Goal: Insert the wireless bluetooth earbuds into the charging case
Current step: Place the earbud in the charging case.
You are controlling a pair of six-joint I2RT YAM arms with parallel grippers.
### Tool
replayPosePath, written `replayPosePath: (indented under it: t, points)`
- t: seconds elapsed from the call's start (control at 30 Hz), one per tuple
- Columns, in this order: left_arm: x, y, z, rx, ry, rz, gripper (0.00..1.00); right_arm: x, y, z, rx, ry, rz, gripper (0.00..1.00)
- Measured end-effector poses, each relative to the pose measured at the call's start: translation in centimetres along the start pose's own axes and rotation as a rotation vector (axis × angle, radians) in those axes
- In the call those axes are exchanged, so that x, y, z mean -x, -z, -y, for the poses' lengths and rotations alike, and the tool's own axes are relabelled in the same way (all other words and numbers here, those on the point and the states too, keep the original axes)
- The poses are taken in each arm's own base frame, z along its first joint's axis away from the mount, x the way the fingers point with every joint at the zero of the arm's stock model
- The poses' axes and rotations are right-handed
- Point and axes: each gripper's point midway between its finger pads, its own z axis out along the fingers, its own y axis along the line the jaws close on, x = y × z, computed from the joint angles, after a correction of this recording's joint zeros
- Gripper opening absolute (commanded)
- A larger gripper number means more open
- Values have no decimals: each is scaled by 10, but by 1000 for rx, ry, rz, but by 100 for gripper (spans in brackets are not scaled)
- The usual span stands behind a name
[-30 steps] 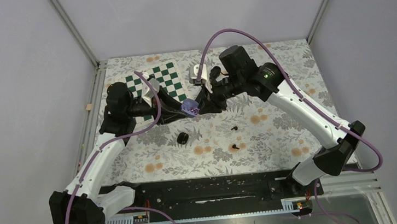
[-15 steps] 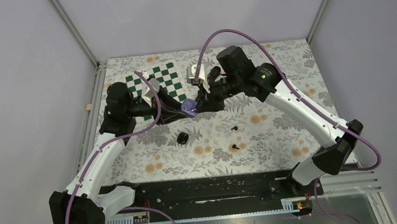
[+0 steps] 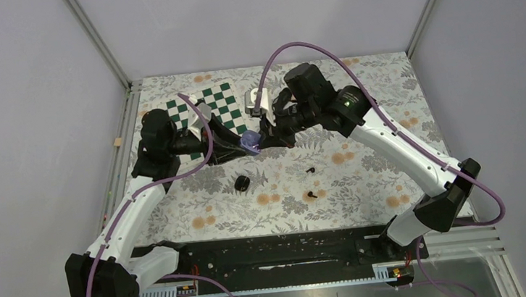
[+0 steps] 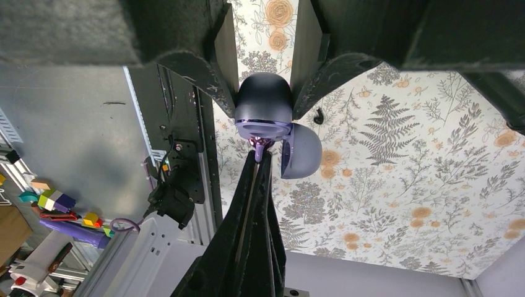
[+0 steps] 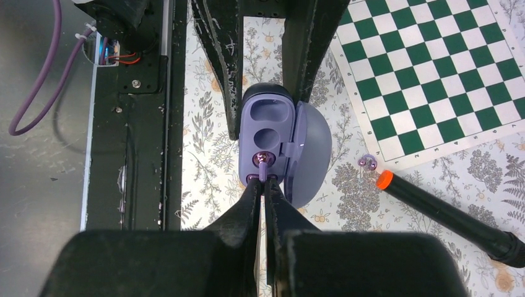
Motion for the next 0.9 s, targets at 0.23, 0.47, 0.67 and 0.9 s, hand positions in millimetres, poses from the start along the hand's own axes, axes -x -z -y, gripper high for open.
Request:
replayPosePath:
  t: [0.23, 0.47, 0.67, 0.9]
  points:
    - [1, 0, 1, -1, 8, 4, 0, 1, -5, -2, -21, 29, -16, 20]
    - [-2, 0, -3, 15, -4, -2, 0, -1, -1, -3, -39, 33, -41, 51]
    - [-8, 1, -4, 25, 10, -17, 0, 25, 33, -14, -89, 74, 28, 63]
    - [-15, 4, -5, 33, 23, -41, 0, 34, 57, -7, -135, -30, 91, 73]
